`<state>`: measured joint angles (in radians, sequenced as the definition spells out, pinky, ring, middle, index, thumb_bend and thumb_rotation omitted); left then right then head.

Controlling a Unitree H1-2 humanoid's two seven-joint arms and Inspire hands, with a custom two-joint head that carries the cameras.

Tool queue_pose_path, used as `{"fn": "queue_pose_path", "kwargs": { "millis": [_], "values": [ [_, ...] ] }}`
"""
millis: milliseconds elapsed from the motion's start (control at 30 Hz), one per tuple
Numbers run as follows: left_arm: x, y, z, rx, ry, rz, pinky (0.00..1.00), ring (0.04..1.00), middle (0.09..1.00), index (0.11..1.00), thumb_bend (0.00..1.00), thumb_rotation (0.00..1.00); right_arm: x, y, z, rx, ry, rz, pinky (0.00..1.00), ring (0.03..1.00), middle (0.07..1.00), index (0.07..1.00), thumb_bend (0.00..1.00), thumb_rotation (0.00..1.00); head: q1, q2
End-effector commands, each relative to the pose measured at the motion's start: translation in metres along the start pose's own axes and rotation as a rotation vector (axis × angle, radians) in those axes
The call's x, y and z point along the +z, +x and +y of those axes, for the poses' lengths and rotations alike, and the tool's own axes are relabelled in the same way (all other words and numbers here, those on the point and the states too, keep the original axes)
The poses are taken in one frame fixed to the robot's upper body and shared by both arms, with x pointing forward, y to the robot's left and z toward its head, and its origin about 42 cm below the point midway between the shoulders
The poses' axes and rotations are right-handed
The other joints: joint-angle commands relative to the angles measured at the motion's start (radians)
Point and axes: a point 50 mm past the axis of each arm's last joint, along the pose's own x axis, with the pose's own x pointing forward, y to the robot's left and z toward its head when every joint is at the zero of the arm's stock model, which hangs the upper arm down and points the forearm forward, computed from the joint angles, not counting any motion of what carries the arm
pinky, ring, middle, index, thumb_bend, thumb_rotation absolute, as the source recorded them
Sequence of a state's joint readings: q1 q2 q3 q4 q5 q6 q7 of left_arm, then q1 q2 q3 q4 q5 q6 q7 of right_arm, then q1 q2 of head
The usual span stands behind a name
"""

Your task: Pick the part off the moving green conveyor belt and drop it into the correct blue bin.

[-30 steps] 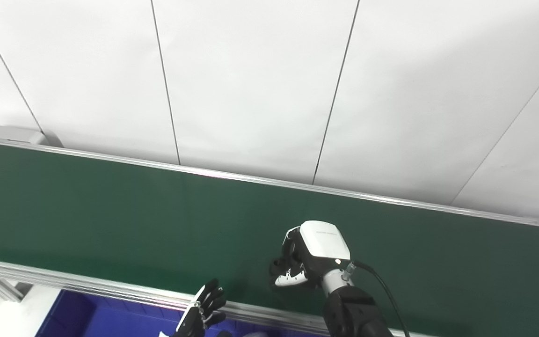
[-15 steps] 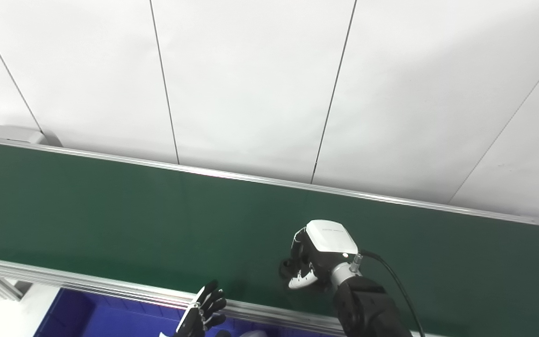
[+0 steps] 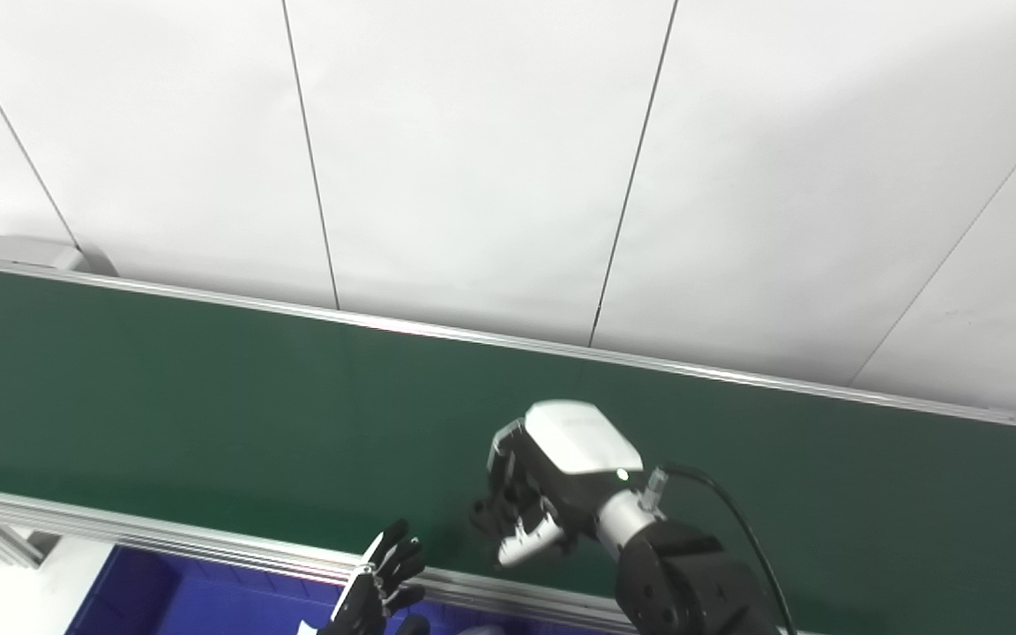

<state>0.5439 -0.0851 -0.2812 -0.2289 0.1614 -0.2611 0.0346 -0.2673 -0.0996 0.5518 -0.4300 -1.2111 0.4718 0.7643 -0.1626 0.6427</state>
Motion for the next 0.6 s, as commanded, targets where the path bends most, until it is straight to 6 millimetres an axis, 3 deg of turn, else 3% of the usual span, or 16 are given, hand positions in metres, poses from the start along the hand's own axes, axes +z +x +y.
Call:
{"fn": "queue_pose_path", "kwargs": {
  "millis": [0,267,367,567],
  "values": [
    [0.009,0.002,-0.001,0.004,-0.008,-0.039,0.78,0.851,0.879,0.908,0.50,0.78,0.018,-0.009,-0.027,-0.080,-0.033,-0.066,0.16,0.223,0.471,0.490,0.52,0.00,-0.003,0.001],
    [0.009,0.003,-0.001,0.000,-0.012,-0.037,0.79,0.874,0.897,0.920,0.50,0.80,0.034,-0.045,-0.053,-0.129,-0.068,-0.123,0.17,0.242,0.472,0.488,0.53,0.00,-0.009,0.004],
    [0.010,0.003,0.000,0.000,-0.011,-0.039,0.79,0.876,0.897,0.922,0.49,0.81,0.029,-0.056,-0.050,-0.122,-0.074,-0.110,0.20,0.272,0.473,0.488,0.53,0.00,-0.011,0.008],
    [0.010,0.004,0.004,-0.003,-0.010,-0.038,0.79,0.869,0.889,0.918,0.50,0.81,0.020,-0.068,-0.039,-0.105,-0.076,-0.078,0.17,0.242,0.472,0.488,0.53,0.00,-0.027,0.018]
  ]
}}
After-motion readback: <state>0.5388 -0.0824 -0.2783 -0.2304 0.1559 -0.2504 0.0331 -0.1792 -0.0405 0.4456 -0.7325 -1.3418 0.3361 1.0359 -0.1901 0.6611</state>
